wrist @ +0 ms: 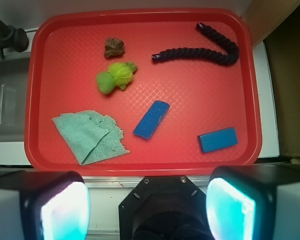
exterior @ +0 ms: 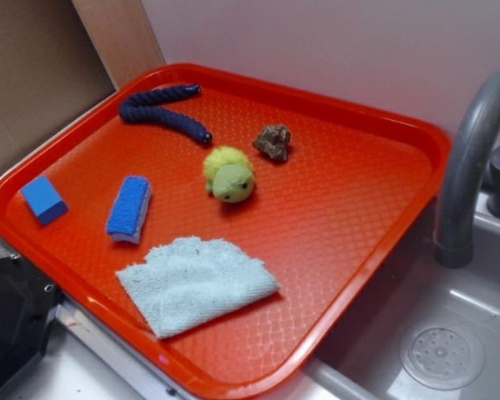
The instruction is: Grab the blue rope.
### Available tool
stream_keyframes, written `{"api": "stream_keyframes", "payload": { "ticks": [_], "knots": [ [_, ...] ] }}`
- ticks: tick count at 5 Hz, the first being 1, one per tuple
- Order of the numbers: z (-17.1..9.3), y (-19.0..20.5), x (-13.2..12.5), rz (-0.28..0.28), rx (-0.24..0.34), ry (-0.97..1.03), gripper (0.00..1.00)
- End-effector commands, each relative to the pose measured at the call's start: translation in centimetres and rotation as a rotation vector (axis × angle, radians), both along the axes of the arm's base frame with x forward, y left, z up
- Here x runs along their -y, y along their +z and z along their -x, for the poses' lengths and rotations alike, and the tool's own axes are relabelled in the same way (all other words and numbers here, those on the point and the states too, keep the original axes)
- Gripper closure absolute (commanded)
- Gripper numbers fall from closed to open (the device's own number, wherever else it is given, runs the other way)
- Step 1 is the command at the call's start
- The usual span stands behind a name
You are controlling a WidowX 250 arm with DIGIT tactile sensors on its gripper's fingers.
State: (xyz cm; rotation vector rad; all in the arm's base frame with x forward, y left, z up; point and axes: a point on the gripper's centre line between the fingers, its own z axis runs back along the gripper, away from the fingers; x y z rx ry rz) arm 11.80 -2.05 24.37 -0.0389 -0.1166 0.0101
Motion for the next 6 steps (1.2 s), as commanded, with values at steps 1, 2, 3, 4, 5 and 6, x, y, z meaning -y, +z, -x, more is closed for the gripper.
{"api": "stream_keyframes", "payload": {
  "ticks": [1, 2, 3, 4, 5, 6],
  "knots": [
    [0.0, 0.0, 0.0, 0.0, 0.0, 0.0, 0.0],
    [-4.3, -0.7, 1.0, 0.066, 0.162, 0.198, 0.0],
    [-7.6, -1.6, 1.0, 0.042, 0.249, 0.444, 0.0],
    [-10.8, -3.6, -0.2, -0.001, 0.317, 0.689, 0.0],
    [-13.3, -7.0, -2.4, -0.088, 0.329, 0.929, 0.0],
    [-14.9, -10.2, -3.9, -0.151, 0.321, 1.083, 0.0]
  ]
}}
